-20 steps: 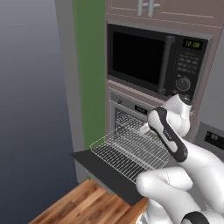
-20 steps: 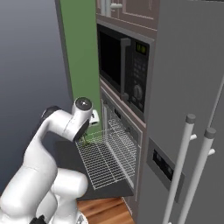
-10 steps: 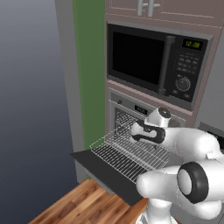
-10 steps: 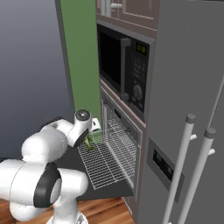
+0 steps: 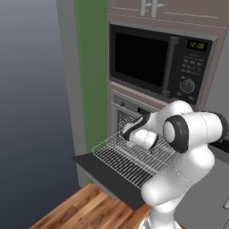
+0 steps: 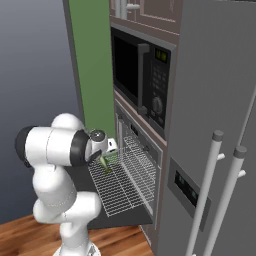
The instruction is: Place the fish on the bottom rack of the oven, and slide the tray back inside. Close the oven door.
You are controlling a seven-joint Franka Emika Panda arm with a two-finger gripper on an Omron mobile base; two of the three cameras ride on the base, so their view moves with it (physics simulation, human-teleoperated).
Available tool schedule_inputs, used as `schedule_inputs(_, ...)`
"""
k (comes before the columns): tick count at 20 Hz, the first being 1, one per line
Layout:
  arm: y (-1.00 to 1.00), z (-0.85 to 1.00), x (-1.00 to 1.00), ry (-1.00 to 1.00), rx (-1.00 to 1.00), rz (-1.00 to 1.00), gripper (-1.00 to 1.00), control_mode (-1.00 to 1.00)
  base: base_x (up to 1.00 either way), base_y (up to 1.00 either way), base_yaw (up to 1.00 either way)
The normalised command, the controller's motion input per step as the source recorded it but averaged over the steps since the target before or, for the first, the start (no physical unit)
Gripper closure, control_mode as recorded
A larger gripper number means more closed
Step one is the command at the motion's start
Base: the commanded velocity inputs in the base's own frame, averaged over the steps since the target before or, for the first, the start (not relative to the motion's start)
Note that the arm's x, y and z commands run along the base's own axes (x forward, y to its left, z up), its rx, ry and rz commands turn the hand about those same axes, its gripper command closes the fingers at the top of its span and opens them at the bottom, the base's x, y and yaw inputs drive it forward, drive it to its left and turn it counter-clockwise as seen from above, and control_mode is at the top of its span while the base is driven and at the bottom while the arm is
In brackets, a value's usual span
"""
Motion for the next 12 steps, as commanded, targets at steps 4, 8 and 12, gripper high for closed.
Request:
schedule_inputs(4,0.00,-0.53,0.53,0.00,-0.04,0.00,1.00,-1.00,0.00,0.00,0.00)
schedule_inputs(8,0.00,-0.58,0.51,0.00,-0.03,0.00,1.00,-1.00,0.00,0.00,0.00)
schedule_inputs(12,0.00,-0.76,0.35,-0.01,-0.02,0.00,1.00,-1.00,0.00,0.00,0.00)
